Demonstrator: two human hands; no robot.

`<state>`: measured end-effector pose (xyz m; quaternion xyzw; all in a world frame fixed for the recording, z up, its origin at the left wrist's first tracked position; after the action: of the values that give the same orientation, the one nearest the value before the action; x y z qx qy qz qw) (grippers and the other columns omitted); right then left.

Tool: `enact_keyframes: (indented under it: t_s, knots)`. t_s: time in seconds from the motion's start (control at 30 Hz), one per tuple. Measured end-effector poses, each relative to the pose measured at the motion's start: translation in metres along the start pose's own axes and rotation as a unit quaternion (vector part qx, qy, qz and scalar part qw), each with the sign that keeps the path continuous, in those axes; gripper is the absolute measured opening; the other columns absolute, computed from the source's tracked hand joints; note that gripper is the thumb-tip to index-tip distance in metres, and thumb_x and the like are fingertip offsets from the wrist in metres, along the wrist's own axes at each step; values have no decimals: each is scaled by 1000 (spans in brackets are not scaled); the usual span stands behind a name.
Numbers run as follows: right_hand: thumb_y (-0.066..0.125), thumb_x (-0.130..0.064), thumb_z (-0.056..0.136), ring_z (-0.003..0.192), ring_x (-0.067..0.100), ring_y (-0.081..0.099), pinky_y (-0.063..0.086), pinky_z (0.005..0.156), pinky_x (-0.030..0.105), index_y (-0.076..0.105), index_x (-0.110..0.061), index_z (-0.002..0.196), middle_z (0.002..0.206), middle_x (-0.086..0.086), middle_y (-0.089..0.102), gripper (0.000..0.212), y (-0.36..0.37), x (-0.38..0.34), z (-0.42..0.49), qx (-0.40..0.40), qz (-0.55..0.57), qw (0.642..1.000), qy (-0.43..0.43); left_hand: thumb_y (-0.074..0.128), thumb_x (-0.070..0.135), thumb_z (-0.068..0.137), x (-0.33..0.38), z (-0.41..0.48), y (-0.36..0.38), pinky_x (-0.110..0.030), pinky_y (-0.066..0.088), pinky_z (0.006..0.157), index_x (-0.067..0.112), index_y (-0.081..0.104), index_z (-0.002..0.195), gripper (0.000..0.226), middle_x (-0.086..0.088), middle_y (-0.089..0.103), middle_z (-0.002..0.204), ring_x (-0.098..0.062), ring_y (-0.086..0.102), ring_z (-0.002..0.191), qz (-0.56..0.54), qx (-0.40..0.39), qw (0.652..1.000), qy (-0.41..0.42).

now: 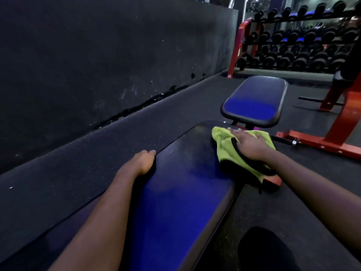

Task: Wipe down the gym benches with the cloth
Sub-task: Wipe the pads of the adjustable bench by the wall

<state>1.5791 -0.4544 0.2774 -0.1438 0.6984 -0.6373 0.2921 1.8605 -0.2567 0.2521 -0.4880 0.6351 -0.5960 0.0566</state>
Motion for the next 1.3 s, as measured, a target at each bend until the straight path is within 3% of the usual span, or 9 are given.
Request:
enact_keyframes:
  t_s: [0.17, 0.33, 0.5, 0.6, 0.67, 0.8, 1.0, 1.17, 1.3]
  knots:
    - [27, -52, 101, 152, 26, 13, 11, 116, 66, 22, -32, 156, 165, -11, 12, 58, 1, -51, 62, -44, -20, 999, 12, 21, 42, 104, 2, -14, -8, -44, 32, 107, 10, 40, 145, 55, -18, 38, 150, -34, 43, 132, 66, 43, 997, 8]
    - [24, -50, 104, 153, 20, 7, 6, 117, 65, 22, -38, 155, 165, -15, 7, 52, 27, -151, 23, -63, -48, 983, -166, 24, 47, 105, -19, -16, -20, -43, 25, 115, 10, 36, 149, 59, -16, 31, 156, -31, 34, 141, 72, -16, 997, -11]
    - [22, -59, 102, 152, 9, 0, -5, 119, 51, 23, -49, 151, 163, -23, 5, 50, 42, -176, -90, -34, -31, 933, -357, 26, 50, 103, -48, -14, -24, -41, 21, 118, 9, 41, 146, 61, -13, 32, 156, -28, 33, 142, 60, -51, 996, -32]
    - [17, -64, 95, 150, 0, 2, -5, 120, 43, 22, -49, 152, 159, -30, 2, 59, 35, -132, -114, -27, -18, 951, -307, 24, 52, 103, -51, -17, -20, -42, 20, 116, 11, 40, 148, 62, -13, 31, 157, -29, 32, 142, 44, -49, 997, -35]
    - [26, -51, 101, 150, 0, 4, -4, 121, 41, 17, -43, 154, 157, -30, 2, 55, 30, -96, -94, -16, -17, 978, -208, 24, 55, 102, -53, -21, -19, -46, 20, 117, 13, 38, 149, 64, -13, 31, 157, -30, 33, 142, 31, -45, 998, -42]
    - [29, -37, 105, 152, 10, 10, 7, 120, 54, 17, -32, 157, 164, -14, 14, 53, 16, -75, -22, -7, -26, 997, -68, 23, 55, 102, -64, -32, -24, -47, 19, 117, 14, 34, 151, 64, -13, 28, 158, -30, 30, 144, 33, -35, 997, -56]
    - [22, -49, 102, 152, 25, 9, 9, 115, 67, 22, -39, 154, 166, -11, 8, 53, 31, -169, 16, -49, -68, 987, -140, 21, 50, 104, -69, -44, -22, -43, 21, 117, 9, 33, 150, 63, -16, 28, 157, -31, 30, 144, 57, -3, 997, -53]
    - [23, -55, 103, 151, 7, 2, 0, 121, 48, 21, -44, 154, 163, -20, 5, 53, 45, -188, -76, -51, -40, 937, -342, 18, 44, 106, -61, -48, -20, -39, 24, 115, 3, 33, 148, 61, -19, 29, 156, -31, 32, 143, 85, 11, 995, -41]
    - [26, -43, 104, 149, -2, 6, 0, 122, 39, 21, -41, 154, 161, -27, 10, 51, 34, -130, -70, -60, -21, 953, -297, 18, 43, 106, -59, -49, -19, -40, 24, 115, 3, 35, 147, 60, -19, 31, 155, -31, 33, 141, 95, 22, 994, -49]
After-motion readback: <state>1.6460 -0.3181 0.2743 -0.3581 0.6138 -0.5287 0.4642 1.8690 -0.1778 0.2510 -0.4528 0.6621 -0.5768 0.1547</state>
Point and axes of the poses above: each hand's wrist, its own z-axis towards the middle knuckle, its own y-axis out of the palm, x = y × z, the point moved 6 cm from there along z, towards the middle knuckle
